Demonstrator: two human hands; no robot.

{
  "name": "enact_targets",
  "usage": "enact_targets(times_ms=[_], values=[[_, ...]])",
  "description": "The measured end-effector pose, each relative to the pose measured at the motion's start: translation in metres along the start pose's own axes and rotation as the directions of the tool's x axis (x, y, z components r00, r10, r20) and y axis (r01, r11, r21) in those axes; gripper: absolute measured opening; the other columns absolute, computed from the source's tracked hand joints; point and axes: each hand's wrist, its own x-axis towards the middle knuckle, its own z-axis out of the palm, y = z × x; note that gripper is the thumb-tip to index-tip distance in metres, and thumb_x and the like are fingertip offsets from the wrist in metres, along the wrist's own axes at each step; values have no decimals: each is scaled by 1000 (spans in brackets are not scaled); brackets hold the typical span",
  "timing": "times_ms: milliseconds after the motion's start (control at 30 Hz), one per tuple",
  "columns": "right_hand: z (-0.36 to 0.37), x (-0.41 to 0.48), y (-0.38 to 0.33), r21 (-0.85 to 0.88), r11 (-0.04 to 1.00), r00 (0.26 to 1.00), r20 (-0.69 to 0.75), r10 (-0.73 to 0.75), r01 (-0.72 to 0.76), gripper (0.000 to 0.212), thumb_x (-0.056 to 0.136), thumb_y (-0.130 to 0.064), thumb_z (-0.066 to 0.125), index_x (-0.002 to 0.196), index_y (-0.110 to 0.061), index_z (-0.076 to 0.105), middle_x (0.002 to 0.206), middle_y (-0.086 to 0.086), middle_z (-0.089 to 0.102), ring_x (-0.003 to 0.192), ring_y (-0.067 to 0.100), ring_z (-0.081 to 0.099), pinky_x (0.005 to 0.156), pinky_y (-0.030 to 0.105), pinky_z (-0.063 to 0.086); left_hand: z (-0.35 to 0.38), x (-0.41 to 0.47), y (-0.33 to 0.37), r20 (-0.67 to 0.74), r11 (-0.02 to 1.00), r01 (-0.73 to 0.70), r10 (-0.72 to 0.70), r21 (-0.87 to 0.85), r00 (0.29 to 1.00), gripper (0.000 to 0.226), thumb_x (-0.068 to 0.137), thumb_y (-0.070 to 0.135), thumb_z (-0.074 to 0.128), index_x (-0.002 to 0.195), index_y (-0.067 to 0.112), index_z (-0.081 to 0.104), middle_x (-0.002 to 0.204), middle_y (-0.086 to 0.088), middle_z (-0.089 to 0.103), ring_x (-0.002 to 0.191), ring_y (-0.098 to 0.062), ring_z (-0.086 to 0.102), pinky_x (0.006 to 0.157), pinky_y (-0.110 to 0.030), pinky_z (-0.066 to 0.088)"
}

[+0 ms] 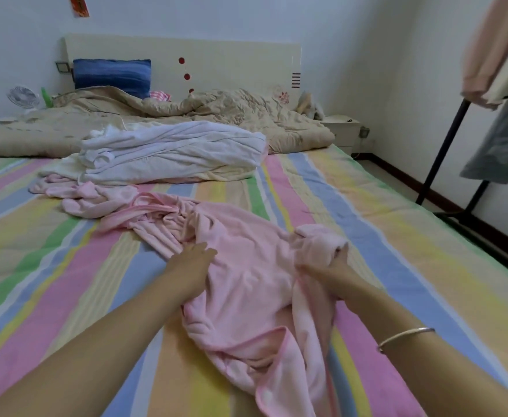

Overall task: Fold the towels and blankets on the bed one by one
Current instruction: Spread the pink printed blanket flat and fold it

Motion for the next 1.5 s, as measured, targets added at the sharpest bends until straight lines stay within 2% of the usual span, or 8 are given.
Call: enact_targets(times_ms=[233,367,433,600,900,1033,1300,1500], values=[[-3,83,-15,90,926,929,-82,-360,367,39,72,-7,41,109,-6,53,100,6,60,90,4,53,88,14,43,13,67,13,-178,990,104,-119,-91,977,30,92,23,50,119,22,62,126,-7,58,118,-28,53,94,-39,45],[-84,197,-58,203,952,895,-428,-123,228,49,74,-13,55,122,-3,58,112,10,63,82,16,58,60,13,46,-9,91,48,-402,964,122,-210,-235,891,19,90,29,59,100,20,72,100,-10,71,97,-32,65,82,-38,51],[-130,237,-68,216,976,927,-368,71,11,77,69,-36,63,139,-8,43,126,15,57,101,26,61,79,30,56,-18,101,73,-523,902,-22,-230,-432,821,19,91,21,59,103,21,74,97,-9,74,92,-31,67,78,-37,52],[-120,215,-22,-408,913,944,-307,-120,-16,97,78,-47,72,150,-9,19,149,20,30,137,37,30,112,45,29,-6,116,100,-322,875,-97,-70,-474,944,60,75,0,44,133,14,51,137,-4,49,124,-26,50,97,-34,43],[-65,119,54,-809,393,816,172,-552,436,64,64,-63,44,100,-16,69,95,0,64,91,30,63,70,38,48,17,82,80,-268,996,-76,60,-47,961,70,63,6,72,128,22,55,136,-9,45,105,-31,62,69,-35,52],[-81,116,49,-731,401,744,214,-633,552,50,72,-56,44,82,-16,72,75,2,65,76,31,62,61,36,47,23,65,86,-223,956,-195,244,220,944,84,32,16,79,114,26,67,133,-12,56,109,-27,60,84,-32,50],[-146,95,28,8,918,903,-183,-388,396,22,95,-19,54,76,-16,63,73,2,65,73,23,60,66,39,51,-5,47,128,-277,969,-214,241,127,930,15,80,15,44,88,17,56,79,-9,66,78,-33,63,70,-37,37],[-219,61,51,-682,655,940,160,-301,326,49,93,-60,38,78,-17,55,61,-2,65,67,18,61,65,31,47,-27,13,149,189,999,-44,46,-15,981,29,98,20,38,124,22,51,121,-8,61,104,-26,57,67,-31,36]])
